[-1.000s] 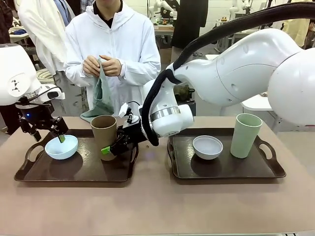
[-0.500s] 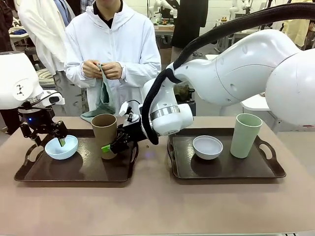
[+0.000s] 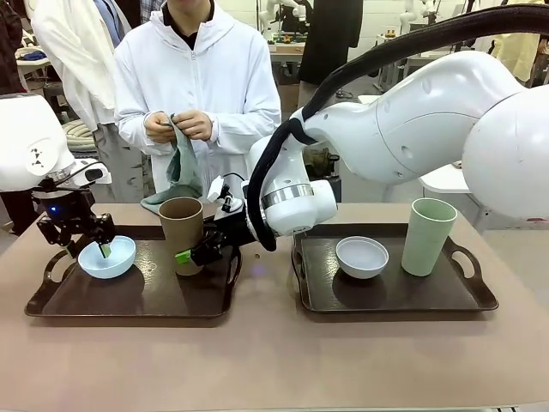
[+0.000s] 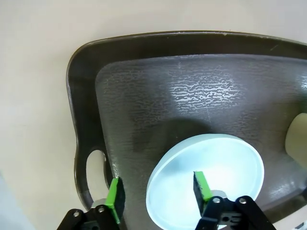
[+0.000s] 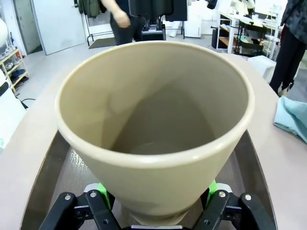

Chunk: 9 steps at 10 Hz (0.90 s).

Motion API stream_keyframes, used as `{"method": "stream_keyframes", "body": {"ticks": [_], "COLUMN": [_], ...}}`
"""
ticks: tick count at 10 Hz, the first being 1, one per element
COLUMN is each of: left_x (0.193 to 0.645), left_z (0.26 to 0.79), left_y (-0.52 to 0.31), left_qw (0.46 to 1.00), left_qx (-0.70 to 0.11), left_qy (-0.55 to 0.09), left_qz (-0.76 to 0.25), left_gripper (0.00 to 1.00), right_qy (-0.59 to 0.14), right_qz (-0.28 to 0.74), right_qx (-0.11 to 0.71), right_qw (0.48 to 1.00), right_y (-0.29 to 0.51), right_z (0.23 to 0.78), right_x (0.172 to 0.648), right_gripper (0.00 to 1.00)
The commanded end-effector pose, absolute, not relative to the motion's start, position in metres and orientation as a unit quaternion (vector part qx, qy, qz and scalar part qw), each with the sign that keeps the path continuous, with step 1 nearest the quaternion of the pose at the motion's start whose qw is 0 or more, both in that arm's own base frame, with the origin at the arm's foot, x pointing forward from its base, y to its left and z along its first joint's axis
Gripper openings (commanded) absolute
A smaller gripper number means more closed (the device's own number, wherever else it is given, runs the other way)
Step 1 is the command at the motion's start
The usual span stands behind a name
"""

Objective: Set up a tray with a mat and arrange the tableware.
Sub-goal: Pick up the Picnic Bowl and Reusable plastic cup from the Handle tray in front of the human's position and hold them in the air.

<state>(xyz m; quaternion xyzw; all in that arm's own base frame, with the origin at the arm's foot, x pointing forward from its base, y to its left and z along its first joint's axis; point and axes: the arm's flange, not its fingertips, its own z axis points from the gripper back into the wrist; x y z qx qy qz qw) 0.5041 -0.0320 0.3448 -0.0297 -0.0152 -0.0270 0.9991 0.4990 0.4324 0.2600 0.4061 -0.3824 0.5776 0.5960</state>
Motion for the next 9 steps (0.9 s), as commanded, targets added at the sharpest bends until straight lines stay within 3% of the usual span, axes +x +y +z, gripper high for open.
{"method": "stream_keyframes", "body": {"ticks": [1, 2, 3, 4, 5, 6, 7, 8, 9], "left_x": [0.5053, 0.5045, 0.5039, 0.5035, 0.5038, 0.5039, 0.5039, 0.5041, 0.5031], "left_z": [0.3486, 0.3501, 0.3505, 0.3514, 0.3519, 0.3521, 0.3522, 0.3533, 0.3558], "left_y": [-0.0306, -0.0306, -0.0306, -0.0300, -0.0295, -0.0295, -0.0292, -0.0277, -0.0260], "left_qw": [0.998, 0.998, 0.998, 0.998, 0.998, 0.999, 0.999, 0.999, 0.999], "left_qx": [-0.046, -0.046, -0.046, -0.045, -0.045, -0.044, -0.041, -0.038, -0.040], "left_qy": [-0.020, -0.018, -0.017, -0.017, -0.016, -0.015, -0.014, -0.014, -0.015], "left_qz": [-0.028, -0.027, -0.027, -0.027, -0.027, -0.028, -0.029, -0.028, -0.027], "left_gripper": [0.00, 0.00, 0.24, 0.14, 0.00, 0.00, 0.00, 0.00, 0.00], "right_qy": [-0.391, -0.391, -0.391, -0.390, -0.390, -0.391, -0.391, -0.392, -0.394], "right_qz": [0.583, 0.582, 0.583, 0.583, 0.584, 0.583, 0.583, 0.584, 0.583], "right_qx": [0.404, 0.402, 0.399, 0.397, 0.395, 0.394, 0.393, 0.392, 0.390], "right_qw": [0.587, 0.589, 0.591, 0.592, 0.592, 0.593, 0.593, 0.593, 0.594], "right_y": [0.4329, 0.4318, 0.4314, 0.4311, 0.4304, 0.4296, 0.4290, 0.4289, 0.4288], "right_z": [0.2556, 0.2552, 0.2548, 0.2555, 0.2556, 0.2559, 0.2561, 0.2565, 0.2581], "right_x": [0.4994, 0.5000, 0.5001, 0.4993, 0.4994, 0.4996, 0.4997, 0.4996, 0.4996], "right_gripper": [0.35, 0.00, 0.00, 0.00, 0.22, 0.22, 0.00, 0.22, 0.00]}}
